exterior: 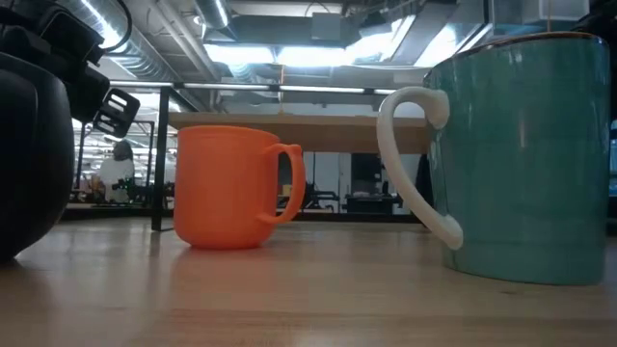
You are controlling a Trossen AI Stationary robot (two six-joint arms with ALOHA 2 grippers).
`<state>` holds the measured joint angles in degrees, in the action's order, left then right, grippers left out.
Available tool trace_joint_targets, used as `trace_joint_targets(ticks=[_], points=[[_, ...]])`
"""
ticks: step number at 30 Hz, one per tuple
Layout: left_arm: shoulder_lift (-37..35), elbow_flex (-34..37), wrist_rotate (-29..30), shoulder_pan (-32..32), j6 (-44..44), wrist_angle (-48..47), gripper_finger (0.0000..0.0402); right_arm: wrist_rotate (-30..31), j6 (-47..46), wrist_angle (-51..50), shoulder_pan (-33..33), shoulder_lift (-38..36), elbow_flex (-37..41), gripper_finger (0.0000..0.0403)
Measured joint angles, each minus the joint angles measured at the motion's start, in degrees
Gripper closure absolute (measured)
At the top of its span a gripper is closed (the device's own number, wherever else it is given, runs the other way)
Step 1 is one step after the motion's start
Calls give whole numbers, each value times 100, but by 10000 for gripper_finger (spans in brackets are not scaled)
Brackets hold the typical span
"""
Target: Stack small to large cups/mugs on shelf
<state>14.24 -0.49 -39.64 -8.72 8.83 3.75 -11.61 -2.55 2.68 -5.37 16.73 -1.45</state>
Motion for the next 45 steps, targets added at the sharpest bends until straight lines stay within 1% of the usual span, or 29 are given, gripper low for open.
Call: trace_joint_targets(ticks=[11, 13, 15, 16, 17, 20, 21, 23, 24, 25, 26, 27, 28, 30, 31, 32, 33, 35, 38, 40, 42, 43, 44, 45], points=[[0, 0, 0, -1, 0, 0, 302, 1, 27, 2, -1, 0, 0, 386], [0, 0, 0, 1, -1, 0, 302, 36, 477, 69, -1, 3, 2, 386], [0, 0, 0, 0, -1, 0, 302, 276, 1367, 246, -2, 0, 2, 386], [0, 0, 0, 0, -1, 0, 302, 417, 1700, 437, -2, 4, 5, 386], [0, 0, 0, 1, -1, 0, 302, 549, 1818, 800, -2, 11, 13, 386], [0, 0, 0, -1, -1, 0, 302, 702, 1857, 2253, 0, 29, 5, 386], [0, 0, 0, 1, -1, 0, 302, 685, 1649, 2678, 0, 46, 2, 386], [0, 0, 0, 1, -1, 0, 302, 660, 706, 3353, -2, 52, 3, 386], [0, 0, 0, -1, -1, 0, 302, 910, 300, 3778, -9, 53, 4, 386], [0, 0, 0, 1, -1, 0, 302, 1424, -112, 4148, -8, 51, -3, 386], [0, -1, -1, -1, -1, 0, 302, 2071, -424, 4397, -2, 35, -18, 386], [0, 0, 0, 1, -1, 0, 302, 2729, -601, 4545, 4, 24, -37, 386], [0, 0, 0, 0, 0, 0, 302, 3144, -614, 4635, 5, 26, -54, 386], [0, 0, 0, -1, -1, 0, 302, 3628, -360, 4650, 0, 16, -152, 386], [0, 0, 0, 1, -1, 0, 302, 3851, -390, 4645, -7, 12, -213, 386], [0, 0, 0, 1, -1, 0, 302, 4001, -731, 4585, -13, 9, -264, 386], [0, 0, 0, -1, -1, 0, 302, 3992, -1297, 4515, -43, 9, -290, 386], [0, 0, 2, 1, -1, 0, 302, 3531, -2209, 4365, -100, 17, -317, 386], [0, 0, 0, -1, -1, 0, 302, 2625, -2828, 4237, -155, 14, -323, 386], [0, 0, 0, 1, -1, 0, 302, 2259, -3334, 4388, -191, 36, -323, 386], [0, 0, 0, 1, -1, 0, 302, 1958, -3405, 4703, -208, 69, -323, 386], [0, 0, 0, 1, -1, 0, 302, 1806, -3249, 4927, -210, 110, -344, 386], [0, -2, 0, 1, -1, 0, 302, 1619, -3017, 4942, -209, 161, -463, 386], [0, 0, 0, 1, -1, 0, 302, 1374, -2802, 4689, -176, 246, -702, 385]])
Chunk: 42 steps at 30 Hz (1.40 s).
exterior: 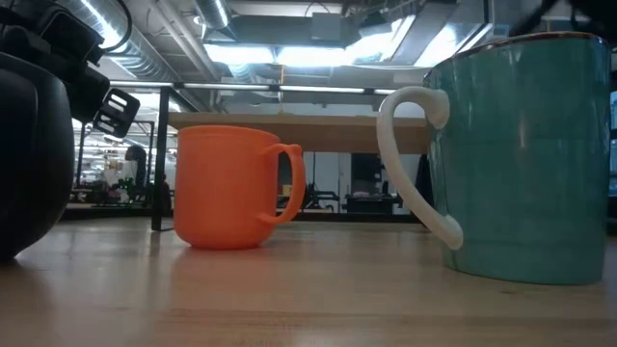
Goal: Stack small to large cups/mugs on shelf
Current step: Put the white mug on the shelf
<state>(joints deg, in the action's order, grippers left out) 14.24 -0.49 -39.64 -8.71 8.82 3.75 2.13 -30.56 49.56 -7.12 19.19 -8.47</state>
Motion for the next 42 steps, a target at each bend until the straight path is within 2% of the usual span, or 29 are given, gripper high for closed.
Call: trace_joint_targets(ticks=[3, 6, 8, 11, 14, 17, 19, 22, 28, 35, 39, 42], points=[[0, -1, 3, 0, 0, 0, 302, -649, 364, -2405, 104, 582, -1306, 374], [0, 0, 7, 0, 0, 0, 302, -1102, 1363, -4702, 108, 1732, -2907, 349], [0, 0, 7, 0, 2, 0, 302, -1081, 1960, -6178, 121, 2490, -3945, 328], [0, 0, 10, -2, 0, 0, 302, -774, 2183, -8123, 133, 3524, -5269, 295], [0, 0, 11, -2, 0, 0, 302, -646, 2236, -9587, 120, 4263, -6015, 263], [0, 0, 11, -2, 0, 0, 302, -525, 1871, -10474, 17, 4720, -6146, 235], [0, -1, 11, -1, 1, 0, 302, -524, 1424, -10587, -105, 4973, -6050, 219], [0, 0, 13, -2, 0, 0, 302, -528, 629, -10162, -400, 5327, -5902, 200], [0, 0, 13, -2, 0, 0, 302, -459, -560, -9751, -825, 6122, -5683, 192], [0, 0, 13, -2, 0, 0, 302, -492, -1042, -9742, -1225, 6733, -5683, 192], [0, 0, 15, -2, 0, 1, 302, -581, -1356, -9508, -1269, 6783, -5718, 192], [0, 0, 15, 0, 2, 0, 302, -431, -1331, -9329, -1170, 6771, -5923, 192]])
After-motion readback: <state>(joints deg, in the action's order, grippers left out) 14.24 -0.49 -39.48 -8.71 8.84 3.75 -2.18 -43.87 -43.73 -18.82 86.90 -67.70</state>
